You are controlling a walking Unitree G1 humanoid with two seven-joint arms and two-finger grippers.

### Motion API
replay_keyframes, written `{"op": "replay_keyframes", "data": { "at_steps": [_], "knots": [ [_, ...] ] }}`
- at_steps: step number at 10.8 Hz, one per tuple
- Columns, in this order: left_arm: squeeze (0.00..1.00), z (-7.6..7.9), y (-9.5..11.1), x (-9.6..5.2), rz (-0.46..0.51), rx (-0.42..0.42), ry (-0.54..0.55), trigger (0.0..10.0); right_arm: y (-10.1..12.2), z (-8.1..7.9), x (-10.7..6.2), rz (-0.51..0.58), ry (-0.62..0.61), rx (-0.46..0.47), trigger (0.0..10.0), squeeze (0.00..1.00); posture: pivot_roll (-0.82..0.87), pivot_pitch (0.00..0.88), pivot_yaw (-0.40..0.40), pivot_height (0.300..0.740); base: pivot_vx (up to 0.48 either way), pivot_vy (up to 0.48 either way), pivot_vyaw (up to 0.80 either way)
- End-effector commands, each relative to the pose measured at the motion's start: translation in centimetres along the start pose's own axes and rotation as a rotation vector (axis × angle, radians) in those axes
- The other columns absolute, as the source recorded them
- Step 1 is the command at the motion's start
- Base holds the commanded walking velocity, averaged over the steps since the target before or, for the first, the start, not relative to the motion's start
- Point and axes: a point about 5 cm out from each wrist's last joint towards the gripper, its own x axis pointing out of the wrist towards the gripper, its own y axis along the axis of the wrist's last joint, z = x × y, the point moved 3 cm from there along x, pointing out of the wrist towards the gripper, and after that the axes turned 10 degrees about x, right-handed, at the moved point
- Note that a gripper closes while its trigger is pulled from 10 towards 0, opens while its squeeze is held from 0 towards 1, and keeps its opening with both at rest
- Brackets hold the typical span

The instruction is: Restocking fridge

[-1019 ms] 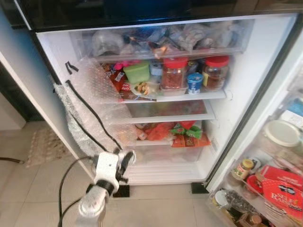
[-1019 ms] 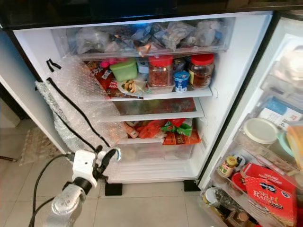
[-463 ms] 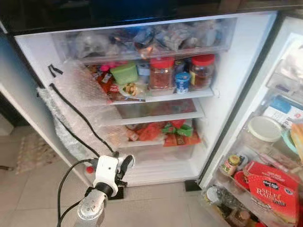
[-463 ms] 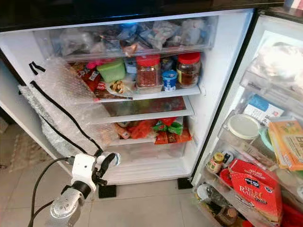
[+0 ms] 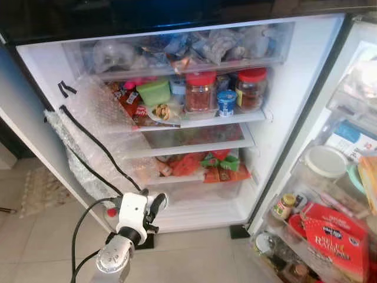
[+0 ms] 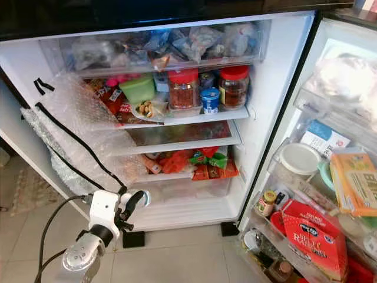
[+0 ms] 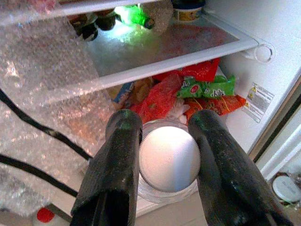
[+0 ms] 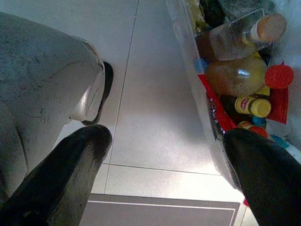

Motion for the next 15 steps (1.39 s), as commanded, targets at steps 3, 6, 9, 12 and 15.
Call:
{"op": "replay_keyframes", "data": {
  "at_steps": [3,6,9,12,15],
  "knots": [
    [0.00,-0.13,0.48,0.00,0.015,-0.002,-0.005,10.0,-0.58,-1.09,-0.09,-0.014,0.034,-0.003,10.0,0.00,-0.12,0.064,0.058,0.740,0.263,0.000,0.00],
    [0.00,0.04,0.53,-0.01,0.013,-0.003,-0.014,10.0,-0.57,-0.96,-0.08,-0.016,0.027,-0.007,10.0,0.00,-0.12,0.063,0.056,0.740,0.260,0.000,0.00],
    [0.00,0.54,-0.07,0.02,-0.019,-0.023,-0.050,10.0,-0.55,-0.91,-0.07,-0.018,0.028,-0.010,10.0,0.00,-0.12,0.055,0.051,0.740,0.175,0.000,0.00],
    [0.00,0.77,-0.11,0.02,-0.021,-0.025,-0.079,10.0,-0.57,-1.02,-0.08,-0.017,0.033,-0.011,10.0,0.00,-0.12,0.040,0.055,0.740,0.000,0.000,0.00],
    [0.00,0.64,0.23,0.20,-0.004,-0.014,-0.072,10.0,-0.24,-0.99,-0.06,0.001,0.037,0.015,10.0,0.00,-0.12,0.041,0.057,0.740,0.000,0.000,0.00]
  ]
}}
